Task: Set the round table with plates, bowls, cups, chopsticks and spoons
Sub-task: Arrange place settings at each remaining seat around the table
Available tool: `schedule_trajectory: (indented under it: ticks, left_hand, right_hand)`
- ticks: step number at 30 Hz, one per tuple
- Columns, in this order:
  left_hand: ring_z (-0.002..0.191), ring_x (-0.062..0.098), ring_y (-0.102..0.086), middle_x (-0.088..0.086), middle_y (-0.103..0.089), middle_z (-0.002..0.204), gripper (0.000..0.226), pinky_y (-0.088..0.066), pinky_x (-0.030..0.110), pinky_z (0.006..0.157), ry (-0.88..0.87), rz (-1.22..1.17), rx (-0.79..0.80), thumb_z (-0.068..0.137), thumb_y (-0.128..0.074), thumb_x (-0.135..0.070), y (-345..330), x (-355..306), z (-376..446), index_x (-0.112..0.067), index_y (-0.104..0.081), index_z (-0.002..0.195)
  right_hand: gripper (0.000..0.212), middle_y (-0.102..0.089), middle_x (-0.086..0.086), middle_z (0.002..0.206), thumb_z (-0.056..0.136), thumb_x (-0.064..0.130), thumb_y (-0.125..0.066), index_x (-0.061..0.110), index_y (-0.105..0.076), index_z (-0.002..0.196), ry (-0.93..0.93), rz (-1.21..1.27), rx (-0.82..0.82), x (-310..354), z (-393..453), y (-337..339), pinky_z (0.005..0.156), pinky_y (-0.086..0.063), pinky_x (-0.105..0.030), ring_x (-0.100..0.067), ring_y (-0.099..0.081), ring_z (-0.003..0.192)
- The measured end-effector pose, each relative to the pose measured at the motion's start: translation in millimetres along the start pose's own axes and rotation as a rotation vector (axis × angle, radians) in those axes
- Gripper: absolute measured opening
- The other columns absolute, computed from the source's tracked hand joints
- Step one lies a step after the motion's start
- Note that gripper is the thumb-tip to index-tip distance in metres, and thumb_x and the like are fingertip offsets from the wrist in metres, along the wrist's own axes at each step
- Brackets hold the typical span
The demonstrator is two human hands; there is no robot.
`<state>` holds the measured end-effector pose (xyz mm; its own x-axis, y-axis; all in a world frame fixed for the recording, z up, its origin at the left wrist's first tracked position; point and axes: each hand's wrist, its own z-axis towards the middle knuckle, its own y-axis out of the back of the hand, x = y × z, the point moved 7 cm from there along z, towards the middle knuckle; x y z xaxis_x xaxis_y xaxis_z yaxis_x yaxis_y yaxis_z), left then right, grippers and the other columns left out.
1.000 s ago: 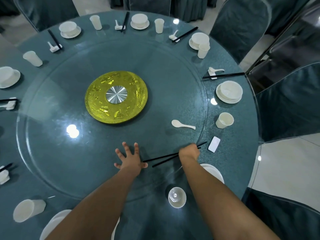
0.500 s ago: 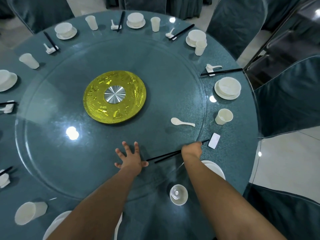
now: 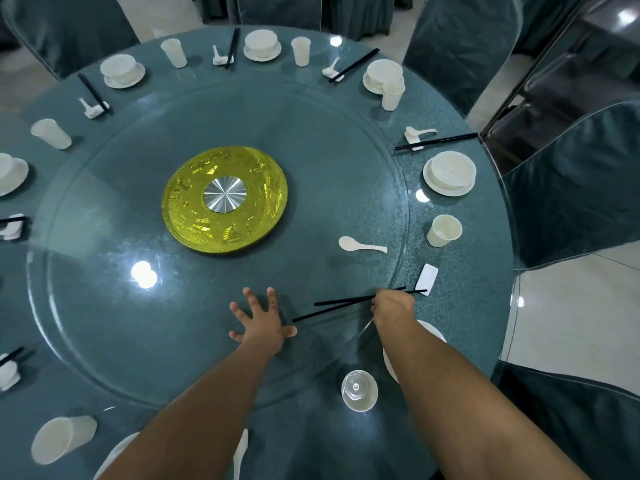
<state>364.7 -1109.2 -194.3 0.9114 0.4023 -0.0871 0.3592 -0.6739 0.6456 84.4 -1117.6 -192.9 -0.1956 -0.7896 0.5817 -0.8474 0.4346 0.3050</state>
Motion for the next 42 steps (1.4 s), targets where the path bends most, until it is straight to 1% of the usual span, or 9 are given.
schedule_trajectory:
  ticks: [6,9,12,15,19,24,30,36,42]
  left_hand:
    - [0.138,0.047,0.033,0.008,0.046,0.148,0.107,-0.011,0.074,0.109,-0.007,0.004,-0.003,0.087,-0.065,-0.05,2,1,5,-0.038,0.02,0.15]
    - [0.139,0.047,0.032,0.009,0.046,0.149,0.106,-0.013,0.074,0.108,0.009,0.016,-0.001,0.087,-0.064,-0.051,0,6,7,-0.038,0.02,0.15]
    - [0.139,0.048,0.031,0.009,0.045,0.149,0.106,-0.014,0.074,0.108,0.018,0.027,-0.007,0.086,-0.064,-0.053,0,9,7,-0.038,0.019,0.15]
    - [0.139,0.048,0.031,0.009,0.044,0.15,0.106,-0.015,0.074,0.108,0.005,0.014,-0.004,0.086,-0.064,-0.053,-1,5,3,-0.038,0.019,0.151]
    - [0.139,0.049,0.03,0.01,0.042,0.151,0.104,-0.015,0.074,0.107,-0.01,0.008,-0.016,0.087,-0.063,-0.054,2,4,-3,-0.037,0.017,0.151]
    - [0.139,0.048,0.03,0.01,0.042,0.151,0.104,-0.015,0.074,0.108,-0.018,-0.004,-0.01,0.088,-0.063,-0.052,5,2,-8,-0.036,0.017,0.152]
    - [0.141,0.049,0.027,0.011,0.039,0.153,0.103,-0.017,0.072,0.109,-0.037,-0.007,-0.025,0.087,-0.063,-0.054,11,-2,-17,-0.036,0.015,0.153]
    - [0.141,0.048,0.027,0.011,0.039,0.153,0.103,-0.017,0.071,0.109,-0.052,0.002,-0.031,0.087,-0.063,-0.054,14,-4,-17,-0.035,0.014,0.153]
    - [0.141,0.047,0.028,0.009,0.04,0.152,0.103,-0.016,0.073,0.109,-0.058,0.001,-0.021,0.087,-0.065,-0.051,14,5,-15,-0.035,0.013,0.153]
  right_hand:
    - [0.02,-0.057,-0.011,0.098,0.09,0.014,-0.058,0.019,-0.047,0.074,-0.034,0.08,-0.005,-2,14,9,0.085,-0.053,-0.039,-0.023,-0.057,0.085]
    - [0.011,-0.064,-0.022,0.109,0.091,0.015,-0.054,0.007,-0.058,0.084,-0.001,0.027,-0.097,3,11,16,0.092,-0.051,-0.044,-0.026,-0.059,0.09]
    - [0.035,-0.067,-0.026,0.11,0.093,0.02,-0.05,-0.007,-0.063,0.112,0.114,-0.112,-0.126,24,2,24,0.097,-0.05,-0.048,-0.038,-0.065,0.103]
    - [0.03,-0.071,-0.023,0.097,0.094,0.021,-0.048,-0.004,-0.063,0.1,0.287,-0.18,-0.12,58,-14,36,0.089,-0.052,-0.046,-0.041,-0.067,0.094]
    - [0.019,-0.07,-0.01,0.071,0.094,0.019,-0.052,0.012,-0.054,0.077,0.528,-0.155,-0.113,98,-44,49,0.073,-0.058,-0.036,-0.027,-0.071,0.067]
    - [0.021,-0.07,-0.009,0.074,0.095,0.019,-0.057,0.017,-0.053,0.074,0.743,-0.192,-0.051,124,-71,54,0.051,-0.046,-0.007,-0.006,-0.068,0.055]
    - [0.024,-0.068,-0.009,0.076,0.094,0.028,-0.059,0.008,-0.056,0.081,0.899,-0.427,-0.024,139,-93,53,0.074,-0.054,-0.042,-0.027,-0.068,0.073]
    - [0.022,-0.056,-0.002,0.073,0.092,0.026,-0.061,0.01,-0.054,0.078,1.097,-0.615,-0.071,144,-109,40,0.067,-0.044,-0.034,-0.022,-0.053,0.069]
    - [0.018,-0.067,-0.009,0.087,0.094,0.025,-0.06,0.007,-0.062,0.092,1.152,-0.565,-0.094,147,-115,29,0.073,-0.043,-0.031,-0.028,-0.062,0.08]
